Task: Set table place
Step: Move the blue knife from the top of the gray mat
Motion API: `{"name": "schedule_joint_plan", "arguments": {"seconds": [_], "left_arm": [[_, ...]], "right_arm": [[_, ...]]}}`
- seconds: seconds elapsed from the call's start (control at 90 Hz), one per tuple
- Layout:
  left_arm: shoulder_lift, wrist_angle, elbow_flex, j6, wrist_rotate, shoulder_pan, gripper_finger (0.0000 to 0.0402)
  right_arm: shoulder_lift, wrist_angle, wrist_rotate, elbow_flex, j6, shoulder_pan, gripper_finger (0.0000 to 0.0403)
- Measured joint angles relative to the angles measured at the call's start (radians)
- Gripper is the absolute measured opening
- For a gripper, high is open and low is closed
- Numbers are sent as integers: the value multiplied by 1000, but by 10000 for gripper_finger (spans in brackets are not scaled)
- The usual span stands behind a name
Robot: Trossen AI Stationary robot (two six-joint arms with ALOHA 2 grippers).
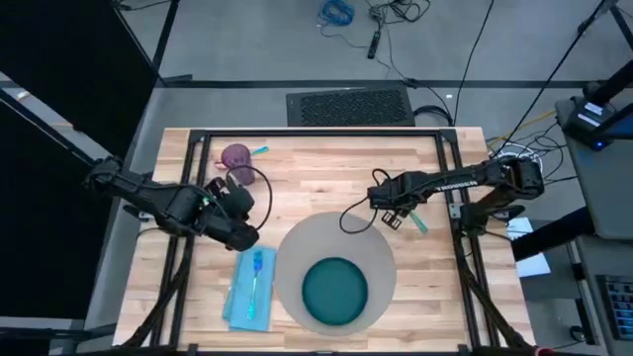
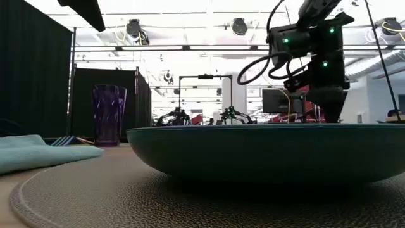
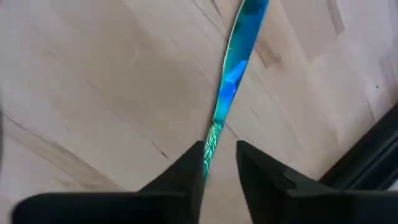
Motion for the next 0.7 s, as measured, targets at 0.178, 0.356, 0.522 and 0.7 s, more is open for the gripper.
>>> {"name": "schedule_joint_plan", "arguments": {"seconds": [0.178, 0.356, 0.522, 0.7], "left_arm": [[0, 0, 0, 0, 0, 0, 0], [0, -1, 0, 0, 0, 0, 0], [0, -2, 0, -1, 0, 0, 0], [0, -2, 0, -1, 0, 0, 0]], "right_arm": [[0, 21, -18, -49, -45, -43, 141], [0, 83, -27, -97, -58, -67, 145], [-1, 100, -78, -101, -67, -67, 135], [-1, 142, -107, -129, -77, -71, 128]]}}
